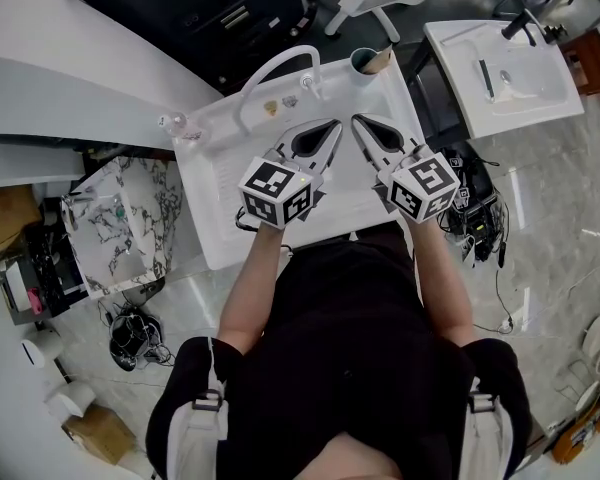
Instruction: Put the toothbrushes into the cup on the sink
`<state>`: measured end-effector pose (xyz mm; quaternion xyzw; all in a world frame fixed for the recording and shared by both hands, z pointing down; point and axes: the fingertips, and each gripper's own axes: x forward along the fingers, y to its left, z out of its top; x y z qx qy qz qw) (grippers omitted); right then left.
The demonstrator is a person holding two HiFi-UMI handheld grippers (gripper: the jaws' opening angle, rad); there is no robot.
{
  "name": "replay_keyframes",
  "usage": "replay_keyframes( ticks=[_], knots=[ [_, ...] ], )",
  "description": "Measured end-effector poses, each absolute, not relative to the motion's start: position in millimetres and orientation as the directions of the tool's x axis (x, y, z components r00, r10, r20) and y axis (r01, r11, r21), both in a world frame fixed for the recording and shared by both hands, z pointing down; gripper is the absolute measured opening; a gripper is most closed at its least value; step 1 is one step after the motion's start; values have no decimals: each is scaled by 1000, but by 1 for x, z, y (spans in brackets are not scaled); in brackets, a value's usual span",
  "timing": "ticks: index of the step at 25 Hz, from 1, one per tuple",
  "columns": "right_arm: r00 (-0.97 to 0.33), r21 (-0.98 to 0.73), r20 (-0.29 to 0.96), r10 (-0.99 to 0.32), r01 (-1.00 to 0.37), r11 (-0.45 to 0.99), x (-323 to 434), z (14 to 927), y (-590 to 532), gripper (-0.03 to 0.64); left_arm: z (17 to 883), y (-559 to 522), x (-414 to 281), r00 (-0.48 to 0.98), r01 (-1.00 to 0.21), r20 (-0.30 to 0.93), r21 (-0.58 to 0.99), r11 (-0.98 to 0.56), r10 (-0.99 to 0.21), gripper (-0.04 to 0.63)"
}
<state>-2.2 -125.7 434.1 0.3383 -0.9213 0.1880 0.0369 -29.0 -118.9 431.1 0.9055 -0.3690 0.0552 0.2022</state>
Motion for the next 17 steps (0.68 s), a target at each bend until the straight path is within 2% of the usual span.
replay_keyframes(
  ticks=[17],
  knots=[
    [-765,-311,211,-608,-642,701,-2,438,-123,31,436,-118,-27,730,-682,250,335,-651,-636,9]
  ],
)
